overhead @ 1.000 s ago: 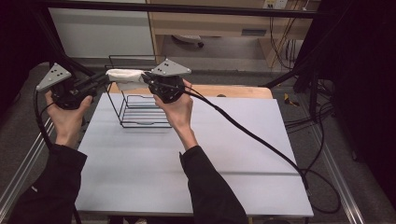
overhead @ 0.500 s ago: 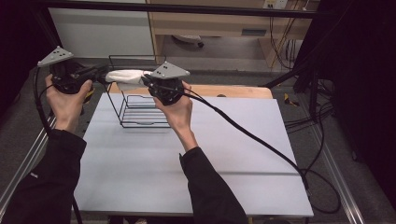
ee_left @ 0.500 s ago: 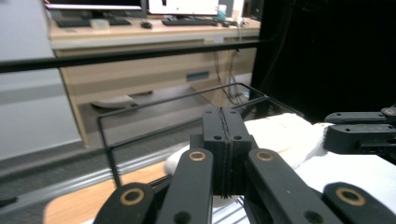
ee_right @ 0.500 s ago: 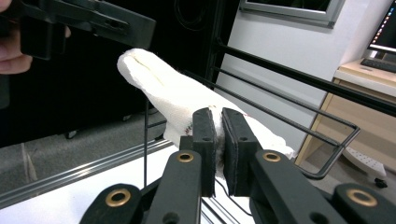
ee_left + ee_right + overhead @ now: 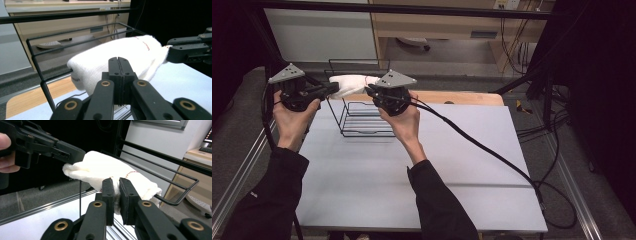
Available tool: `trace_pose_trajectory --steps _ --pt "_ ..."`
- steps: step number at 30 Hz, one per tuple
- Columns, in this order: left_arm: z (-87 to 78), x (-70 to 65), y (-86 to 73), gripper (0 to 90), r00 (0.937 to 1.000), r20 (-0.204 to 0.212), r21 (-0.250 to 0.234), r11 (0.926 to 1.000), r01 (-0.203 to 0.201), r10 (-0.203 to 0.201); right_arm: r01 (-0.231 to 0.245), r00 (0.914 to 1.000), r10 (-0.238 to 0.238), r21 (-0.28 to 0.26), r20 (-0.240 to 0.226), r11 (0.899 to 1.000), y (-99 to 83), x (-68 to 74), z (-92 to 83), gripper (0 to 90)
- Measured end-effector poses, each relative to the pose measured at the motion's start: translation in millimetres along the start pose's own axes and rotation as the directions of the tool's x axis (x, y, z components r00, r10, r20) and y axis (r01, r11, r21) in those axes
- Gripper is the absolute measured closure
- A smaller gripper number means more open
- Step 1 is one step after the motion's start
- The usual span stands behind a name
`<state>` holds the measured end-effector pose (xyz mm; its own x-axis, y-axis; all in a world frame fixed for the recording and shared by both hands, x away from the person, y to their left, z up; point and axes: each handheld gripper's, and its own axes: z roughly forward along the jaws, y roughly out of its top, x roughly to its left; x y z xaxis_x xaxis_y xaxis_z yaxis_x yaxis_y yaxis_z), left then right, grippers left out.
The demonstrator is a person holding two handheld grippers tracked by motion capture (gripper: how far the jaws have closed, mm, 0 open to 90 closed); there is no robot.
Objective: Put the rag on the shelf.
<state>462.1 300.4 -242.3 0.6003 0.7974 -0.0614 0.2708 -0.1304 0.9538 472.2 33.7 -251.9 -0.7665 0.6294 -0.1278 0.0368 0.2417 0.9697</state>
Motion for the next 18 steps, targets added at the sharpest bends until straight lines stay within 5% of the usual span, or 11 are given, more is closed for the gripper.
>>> trace_pose_trajectory --steps 5,10,13,18 --pt "2.9 1.4 -6.6 90.0 1.0 0.0 0.005 1.0 0.006 -0.006 -0.006 0.9996 0.006 0.018 -0.027 1.0 1.6 -1.2 -1.9 77.3" --pt "7.6 1.8 -12.3 90.0 1.0 -0.006 0.021 0.9998 0.002 -0.002 -0.024 0.9987 0.023 -0.022 -0.046 0.999 8.5 -3.6 -7.9 70.2" --pt "10.0 1.2 -15.4 90.0 0.9999 -0.011 0.029 0.9996 -0.004 0.005 -0.07 0.9949 0.069 -0.004 -0.074 0.998 10.6 -8.1 -6.8 84.4" --pt "12.5 1.4 -21.6 90.0 0.9997 -0.02 0.03 0.9995 -0.011 0.012 -0.064 0.9945 0.07 0.075 -0.078 0.995 1.1 -5.5 1.2 90.0"
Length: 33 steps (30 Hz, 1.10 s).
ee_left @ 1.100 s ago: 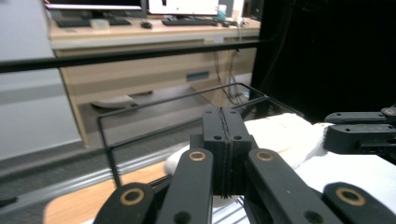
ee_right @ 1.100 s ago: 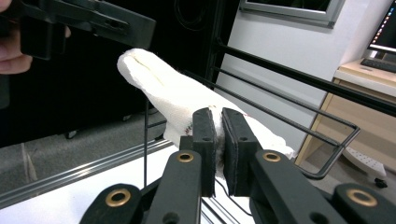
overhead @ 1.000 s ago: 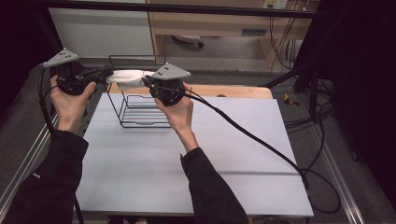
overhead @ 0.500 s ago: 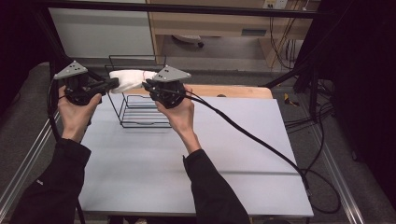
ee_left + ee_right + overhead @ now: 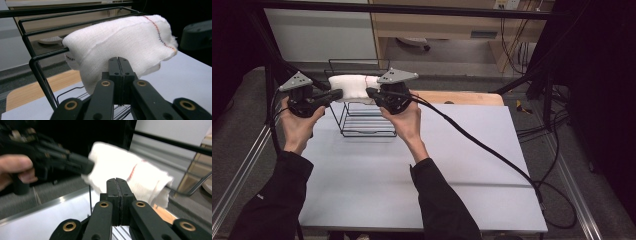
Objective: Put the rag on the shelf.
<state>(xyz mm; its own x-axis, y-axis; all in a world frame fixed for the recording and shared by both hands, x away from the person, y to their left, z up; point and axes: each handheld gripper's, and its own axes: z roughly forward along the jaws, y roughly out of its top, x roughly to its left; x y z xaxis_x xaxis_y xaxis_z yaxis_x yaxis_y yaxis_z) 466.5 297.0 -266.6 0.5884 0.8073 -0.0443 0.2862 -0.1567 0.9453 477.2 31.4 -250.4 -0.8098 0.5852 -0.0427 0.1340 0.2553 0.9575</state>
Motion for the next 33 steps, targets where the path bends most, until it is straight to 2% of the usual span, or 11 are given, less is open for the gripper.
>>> trace_pose_trajectory --steps 5,11,15,18,21,22,26,30,33 --pt "3.3 0.3 -5.4 90.0 0.9999 -0.012 -0.001 1.0 -0.008 0.008 0.011 0.9992 -0.013 0.062 0.038 0.998 -11.4 0.0 14.8 90.0" --pt "9.8 1.4 -8.8 90.0 0.9994 -0.031 -0.007 0.9999 -0.013 0.013 0.001 0.9978 -0.006 0.07 0.066 0.998 -15.9 -3.9 23.0 90.0" --pt "11.4 2.2 -10.1 90.0 0.9994 -0.033 -0.012 0.9999 -0.007 0.006 -0.013 0.998 0.009 0.062 0.062 0.998 -17.5 -4.6 26.4 90.0" --pt "7.4 1.2 -11.6 88.7 0.9996 -0.027 -0.017 0.9998 -0.01 0.01 -0.001 0.9982 -0.003 0.062 0.059 0.998 -17.4 -3.7 24.0 88.1" --pt "1.6 -0.3 -13.7 83.3 0.9998 -0.018 -0.007 1.0 -0.003 0.003 0.001 0.9988 -0.004 0.048 0.048 0.999 -16.0 -1.9 17.8 82.5" --pt "-0.5 -1.0 -14.9 79.3 0.9999 -0.015 -0.004 1.0 -0.003 0.003 -0.012 0.9996 0.011 0.04 0.025 0.999 -16.1 -1.2 13.5 77.3" --pt "-5.9 -5.1 -23.0 70.9 1.0 -0.004 0.027 0.9996 -0.006 0.006 -0.011 0.9997 0.01 0.055 0.02 0.998 -18.3 -0.6 7.3 69.5" --pt "-8.6 -9.1 -37.2 58.9 0.9999 -0.002 0.058 0.9982 -0.016 0.016 -0.021 0.9998 0.021 0.067 0.007 0.998 -23.4 -1.2 -2.5 57.6" --pt "-9.4 -9.3 -50.3 50.4 1.0 -0.005 0.073 0.9973 -0.004 0.005 -0.022 0.9997 0.021 0.084 0.008 0.996 -28.6 -2.6 -11.2 48.4"
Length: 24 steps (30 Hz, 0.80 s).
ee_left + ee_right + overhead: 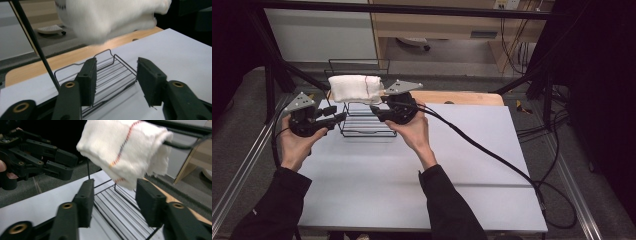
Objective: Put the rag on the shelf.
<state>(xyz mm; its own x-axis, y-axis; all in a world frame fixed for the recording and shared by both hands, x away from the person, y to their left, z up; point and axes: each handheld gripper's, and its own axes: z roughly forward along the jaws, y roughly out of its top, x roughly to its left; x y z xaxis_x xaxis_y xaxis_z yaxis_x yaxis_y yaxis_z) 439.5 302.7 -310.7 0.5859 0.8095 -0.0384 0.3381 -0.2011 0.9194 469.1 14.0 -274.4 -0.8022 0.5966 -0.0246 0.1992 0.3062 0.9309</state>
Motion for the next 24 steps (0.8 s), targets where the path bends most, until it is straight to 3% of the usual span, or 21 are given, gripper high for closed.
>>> trace_pose_trajectory --steps 3,10,20,24 --pt "-0.2 -1.5 -14.2 45.1 0.9999 0.012 0.014 0.9999 0.004 -0.004 -0.019 0.9998 0.019 0.012 0.007 1.0 -7.5 -4.2 -8.8 37.5" --pt "0.0 -7.4 -45.9 31.1 0.9988 0.037 0.034 0.9989 0.032 -0.034 -0.054 0.998 0.053 0.032 0.035 0.998 -30.8 -18.9 -35.3 21.5" --pt "5.7 -24.9 -79.8 14.5 0.9982 0.057 0.065 0.9978 0.013 -0.016 -0.087 0.9943 0.081 0.074 0.069 0.993 -86.5 -38.3 -76.4 8.5" --pt "9.7 -33.2 -91.7 11.2 0.9978 0.066 0.094 0.9956 0.0 -0.006 -0.129 0.9894 0.121 0.1 0.081 0.987 -112.2 -46.1 -94.4 4.3"
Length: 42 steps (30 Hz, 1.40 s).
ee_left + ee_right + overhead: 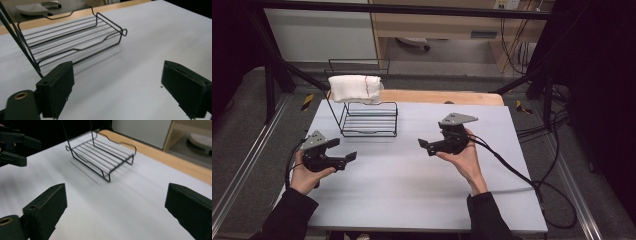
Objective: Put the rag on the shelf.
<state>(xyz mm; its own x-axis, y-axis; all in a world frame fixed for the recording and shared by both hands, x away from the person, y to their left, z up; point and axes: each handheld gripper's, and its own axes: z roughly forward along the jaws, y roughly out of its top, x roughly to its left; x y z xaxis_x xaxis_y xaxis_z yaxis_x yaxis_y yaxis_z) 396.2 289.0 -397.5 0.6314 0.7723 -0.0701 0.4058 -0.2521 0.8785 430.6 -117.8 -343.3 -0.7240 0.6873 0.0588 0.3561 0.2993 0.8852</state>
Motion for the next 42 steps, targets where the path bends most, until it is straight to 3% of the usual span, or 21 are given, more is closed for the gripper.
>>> trace_pose_trajectory --steps 9,13,23,29,35,42 --pt "5.0 -12.0 -18.9 9.6 0.9997 0.015 0.053 0.9984 -0.018 0.018 -0.101 0.9949 0.101 0.026 0.0 0.995 -53.3 -28.1 -31.9 1.3" --pt "4.6 -15.6 -26.5 9.6 0.9993 0.023 0.074 0.9968 -0.031 0.03 -0.112 0.9937 0.111 0.036 0.012 0.993 -75.0 -35.8 -44.5 0.7" --pt "2.5 -18.0 -36.6 9.6 0.9991 0.03 0.07 0.997 -0.032 0.03 -0.184 0.9825 0.182 0.032 0.037 0.982 -120.8 -52.3 -74.7 0.6" --pt "0.8 -17.8 -41.0 10.0 0.9987 0.034 0.063 0.9972 -0.04 0.038 -0.186 0.9812 0.182 0.058 0.064 0.981 -140.0 -58.2 -86.3 0.6" --pt "0.9 -19.1 -46.1 10.2 0.9982 0.045 0.063 0.9971 -0.042 0.039 -0.188 0.9819 0.186 0.068 0.037 0.98 -152.9 -59.3 -93.1 0.6" --pt "0.6 -17.7 -49.9 10.3 0.9981 0.053 0.066 0.9972 -0.034 0.031 -0.205 0.9783 0.202 0.072 0.044 0.976 -161.4 -59.2 -97.6 0.7"
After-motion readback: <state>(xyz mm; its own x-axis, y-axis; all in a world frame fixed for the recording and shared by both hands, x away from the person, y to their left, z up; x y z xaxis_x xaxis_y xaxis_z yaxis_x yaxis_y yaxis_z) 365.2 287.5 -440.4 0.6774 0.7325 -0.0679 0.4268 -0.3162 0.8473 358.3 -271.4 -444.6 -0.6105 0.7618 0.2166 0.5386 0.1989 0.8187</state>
